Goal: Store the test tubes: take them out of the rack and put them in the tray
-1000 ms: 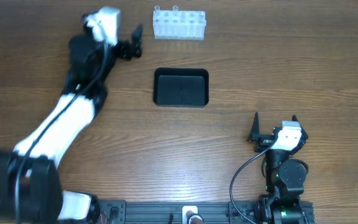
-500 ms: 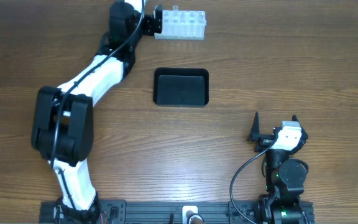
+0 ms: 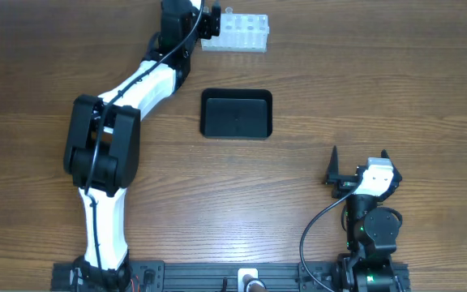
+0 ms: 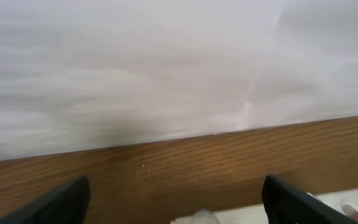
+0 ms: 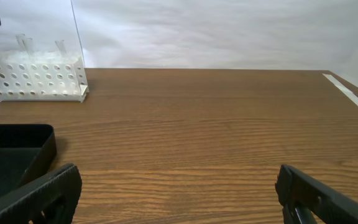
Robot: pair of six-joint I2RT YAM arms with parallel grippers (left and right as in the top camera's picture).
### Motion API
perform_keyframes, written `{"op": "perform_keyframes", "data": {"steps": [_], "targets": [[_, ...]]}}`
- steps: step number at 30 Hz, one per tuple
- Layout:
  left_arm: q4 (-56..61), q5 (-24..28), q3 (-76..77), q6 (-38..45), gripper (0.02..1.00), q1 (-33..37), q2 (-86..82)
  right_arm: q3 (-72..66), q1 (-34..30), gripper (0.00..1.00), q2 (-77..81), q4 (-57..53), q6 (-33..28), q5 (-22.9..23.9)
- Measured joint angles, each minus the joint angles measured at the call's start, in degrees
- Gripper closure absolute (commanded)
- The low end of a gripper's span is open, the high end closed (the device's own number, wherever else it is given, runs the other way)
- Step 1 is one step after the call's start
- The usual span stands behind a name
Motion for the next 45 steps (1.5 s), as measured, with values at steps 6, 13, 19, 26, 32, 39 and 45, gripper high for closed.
{"op": "perform_keyframes", "data": {"steps": [6,13,19,26,32,39,45], "targets": [[-0.5,-0.7,2.8,-1.0,0.235,0.0,2.9,0.0,0.0,0.009,0.0,0.0,0.0,0.0],[-0.7,-1.8,2.9,-1.3,0.327,-0.1,4.5,0.0,0.0,0.009,0.0,0.0,0.0,0.0],[-0.7,-2.4,2.9,-1.4,0.505,-0.4,5.3,0.0,0.0,0.009,0.0,0.0,0.0,0.0],[-0.7,-2.6,3.1,-1.7,0.630,-0.6,5.3,0.0,0.0,0.007,0.0,0.0,0.0,0.0],[-0.5,-2.6,3.4,-1.7,0.689,-0.7,5.3,0.0,0.0,0.007,0.0,0.0,0.0,0.0],[-0.4,-2.8,3.4,-2.1,0.730,-0.9,5.3,0.0,0.0,0.007,0.0,0.0,0.0,0.0],[-0.3,-2.8,3.4,-2.6,0.772,-1.0,5.3,0.0,0.0,0.007,0.0,0.0,0.0,0.0]]}}
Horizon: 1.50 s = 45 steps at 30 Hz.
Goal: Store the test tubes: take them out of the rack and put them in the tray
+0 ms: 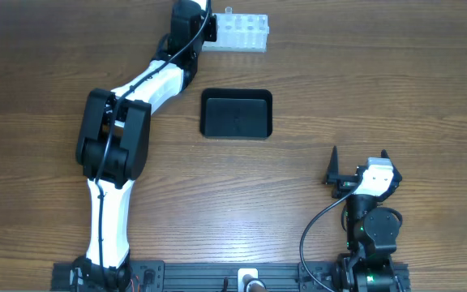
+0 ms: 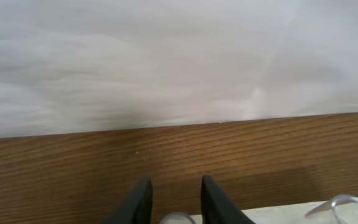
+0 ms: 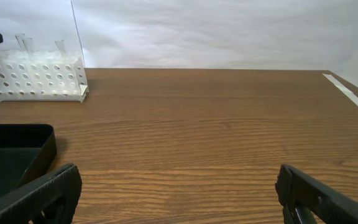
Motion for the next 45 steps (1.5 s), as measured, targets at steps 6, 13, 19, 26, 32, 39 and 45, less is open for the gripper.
{"op": "perform_keyframes", "data": {"steps": [6,13,19,26,32,39,45], "targets": [[0.0,0.0,0.0,0.0,0.801,-0.2,0.0,0.0,0.0,0.007,0.0,0.0,0.0,0.0],[0.0,0.0,0.0,-0.2,0.851,-0.2,0.0,0.0,0.0,0.009,0.0,0.0,0.0,0.0],[0.2,0.0,0.3,-0.4,0.893,-0.3,0.0,0.0,0.0,0.007,0.0,0.0,0.0,0.0],[0.5,0.0,0.3,-0.4,0.899,-0.3,0.0,0.0,0.0,0.007,0.0,0.0,0.0,0.0],[1.5,0.0,0.7,-0.4,0.908,-0.5,0.0,0.0,0.0,0.009,0.0,0.0,0.0,0.0],[1.2,0.0,3.0,-0.4,0.921,-0.5,-1.4,0.0,0.0,0.009,0.0,0.0,0.0,0.0],[-3.5,0.0,3.0,-0.4,0.928,-0.6,-9.5,0.0,0.0,0.007,0.0,0.0,0.0,0.0]]}}
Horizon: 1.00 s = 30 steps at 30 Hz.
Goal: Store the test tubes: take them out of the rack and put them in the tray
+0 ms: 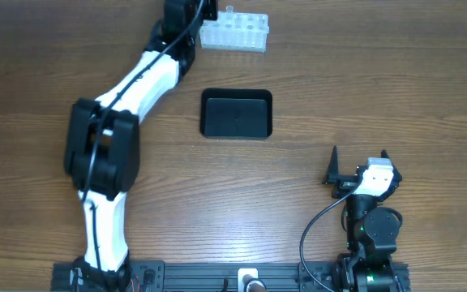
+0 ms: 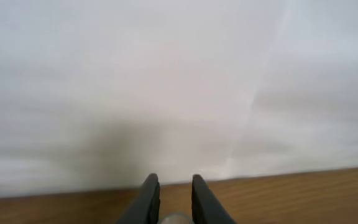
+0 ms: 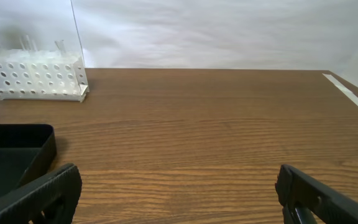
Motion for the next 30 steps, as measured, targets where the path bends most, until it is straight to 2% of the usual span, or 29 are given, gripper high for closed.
{"op": "perform_keyframes", "data": {"steps": [5,11,16,22,30], "targets": [[-8.6,0.0,0.5,-0.5,0.941,-1.6,-9.3,0.0,0.0,0.007,0.0,0.0,0.0,0.0],[-29.0,0.1,1.9,-5.0,0.936,-5.5,-15.0,0.0,0.0,0.009,0.0,0.0,0.0,0.0],[-48.2,0.3,1.8,-12.2,0.939,-8.3,-14.1,0.0,0.0,0.009,0.0,0.0,0.0,0.0],[-55.5,-1.7,1.8,-16.3,0.936,-9.7,-11.0,0.0,0.0,0.009,0.0,0.0,0.0,0.0],[-60.4,-4.6,1.8,-17.4,0.930,-9.8,-6.4,0.0,0.0,0.009,0.0,0.0,0.0,0.0]]}}
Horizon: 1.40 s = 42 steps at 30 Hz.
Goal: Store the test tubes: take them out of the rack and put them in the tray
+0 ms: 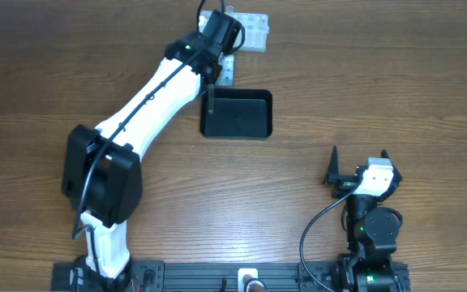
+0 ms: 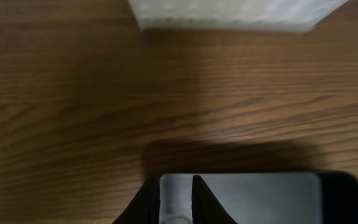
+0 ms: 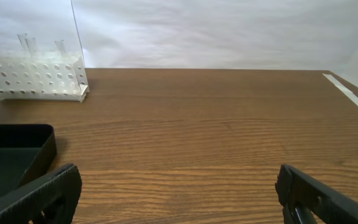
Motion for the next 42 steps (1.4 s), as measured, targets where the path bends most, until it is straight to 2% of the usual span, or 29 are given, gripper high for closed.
{"op": "perform_keyframes", "data": {"steps": [29,35,42], "targets": [[-2.7,-0.5,0.0,0.1,0.893,-0.2,6.6,0.0,0.0,0.009,0.0,0.0,0.0,0.0],[-2.1,-0.5,0.0,0.1,0.844,-0.3,8.1,0.0,0.0,0.007,0.0,0.0,0.0,0.0],[-1.6,-0.5,0.0,0.1,0.831,-0.3,8.2,0.0,0.0,0.007,0.0,0.0,0.0,0.0]]}}
